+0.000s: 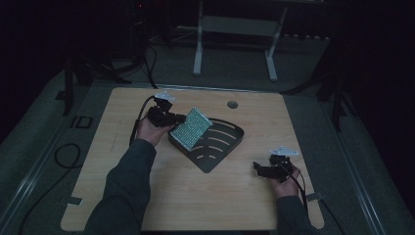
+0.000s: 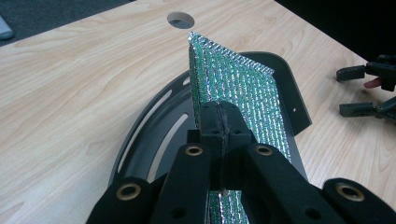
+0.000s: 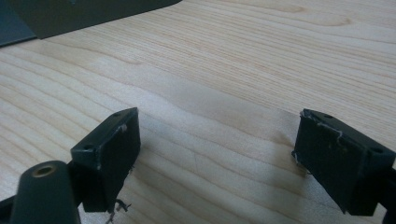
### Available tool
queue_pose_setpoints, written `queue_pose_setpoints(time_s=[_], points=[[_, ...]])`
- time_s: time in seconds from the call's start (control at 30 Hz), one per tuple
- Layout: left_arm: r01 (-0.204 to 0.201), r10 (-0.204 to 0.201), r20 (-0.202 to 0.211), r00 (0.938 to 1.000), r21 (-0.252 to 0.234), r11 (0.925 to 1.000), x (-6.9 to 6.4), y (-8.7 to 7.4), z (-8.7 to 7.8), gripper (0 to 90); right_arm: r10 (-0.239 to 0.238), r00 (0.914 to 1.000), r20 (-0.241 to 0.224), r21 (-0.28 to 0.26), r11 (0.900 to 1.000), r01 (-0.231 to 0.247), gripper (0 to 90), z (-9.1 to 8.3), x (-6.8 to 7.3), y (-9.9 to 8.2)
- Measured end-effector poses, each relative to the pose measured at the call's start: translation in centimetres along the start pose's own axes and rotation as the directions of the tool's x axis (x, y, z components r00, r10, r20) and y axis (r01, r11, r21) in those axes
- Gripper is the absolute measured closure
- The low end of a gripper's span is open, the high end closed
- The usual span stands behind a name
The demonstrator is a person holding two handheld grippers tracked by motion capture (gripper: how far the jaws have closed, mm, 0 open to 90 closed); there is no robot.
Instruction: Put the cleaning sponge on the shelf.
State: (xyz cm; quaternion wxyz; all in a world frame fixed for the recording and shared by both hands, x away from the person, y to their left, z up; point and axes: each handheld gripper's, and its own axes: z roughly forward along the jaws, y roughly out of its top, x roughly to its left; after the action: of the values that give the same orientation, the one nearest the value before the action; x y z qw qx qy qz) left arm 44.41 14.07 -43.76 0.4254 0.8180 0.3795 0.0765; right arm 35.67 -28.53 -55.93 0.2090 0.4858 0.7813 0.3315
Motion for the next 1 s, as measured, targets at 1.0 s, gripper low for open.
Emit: queue_pose_setpoints(time_s=[1.0], points=[[0.014, -0.014, -0.009, 0.9999, 0.059, 0.9981, 1.8, -0.5, 2.9, 90.0, 0.000, 1.0000, 0.000, 0.000, 1.0000, 0.000, 13.9, 0.0, 0.0, 0.0]])
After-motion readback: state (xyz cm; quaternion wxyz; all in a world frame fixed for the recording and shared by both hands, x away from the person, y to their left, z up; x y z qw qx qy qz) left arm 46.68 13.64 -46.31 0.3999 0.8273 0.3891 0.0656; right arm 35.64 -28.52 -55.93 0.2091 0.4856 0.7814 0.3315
